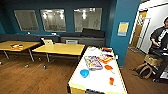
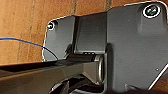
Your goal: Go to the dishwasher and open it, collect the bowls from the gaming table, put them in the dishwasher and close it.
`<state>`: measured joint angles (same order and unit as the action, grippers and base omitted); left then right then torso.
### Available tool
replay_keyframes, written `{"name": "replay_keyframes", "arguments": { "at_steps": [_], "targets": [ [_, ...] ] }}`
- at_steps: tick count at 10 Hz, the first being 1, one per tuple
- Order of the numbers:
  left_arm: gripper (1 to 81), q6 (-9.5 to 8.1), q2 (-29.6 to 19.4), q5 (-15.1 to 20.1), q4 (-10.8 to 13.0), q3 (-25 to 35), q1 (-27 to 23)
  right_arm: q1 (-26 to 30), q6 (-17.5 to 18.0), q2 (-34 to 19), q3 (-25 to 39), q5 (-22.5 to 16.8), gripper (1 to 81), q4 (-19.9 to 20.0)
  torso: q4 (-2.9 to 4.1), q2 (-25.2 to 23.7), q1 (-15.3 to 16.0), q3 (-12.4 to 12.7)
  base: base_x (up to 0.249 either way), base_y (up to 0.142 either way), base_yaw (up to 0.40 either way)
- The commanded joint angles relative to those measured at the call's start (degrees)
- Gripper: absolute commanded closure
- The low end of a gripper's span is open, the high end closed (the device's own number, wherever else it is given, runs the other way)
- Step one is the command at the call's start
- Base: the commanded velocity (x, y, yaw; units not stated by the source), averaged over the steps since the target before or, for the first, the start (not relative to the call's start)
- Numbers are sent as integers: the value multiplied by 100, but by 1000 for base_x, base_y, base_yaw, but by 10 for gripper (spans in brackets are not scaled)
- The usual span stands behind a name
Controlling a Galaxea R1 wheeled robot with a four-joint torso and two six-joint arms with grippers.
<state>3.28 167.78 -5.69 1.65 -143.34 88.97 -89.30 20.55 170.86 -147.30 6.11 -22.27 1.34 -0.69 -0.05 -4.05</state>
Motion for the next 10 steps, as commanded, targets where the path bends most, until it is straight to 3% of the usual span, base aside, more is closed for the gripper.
{"name": "replay_keyframes", "arguments": {
  "at_steps": [1,4,10],
  "targets": [
    [10,59,-16,297,-15,51,-226,223,-25,-15,36,-242,10,-49,0,0,5,0,0,0,0],
    [10,59,-16,297,-15,51,-226,223,-25,-15,36,-242,10,-49,0,0,5,0,0,0,0],
    [10,59,-25,297,-24,51,-226,223,-25,-6,36,-242,10,-49,0,-2,5,0,0,100,0]
  ]
}}
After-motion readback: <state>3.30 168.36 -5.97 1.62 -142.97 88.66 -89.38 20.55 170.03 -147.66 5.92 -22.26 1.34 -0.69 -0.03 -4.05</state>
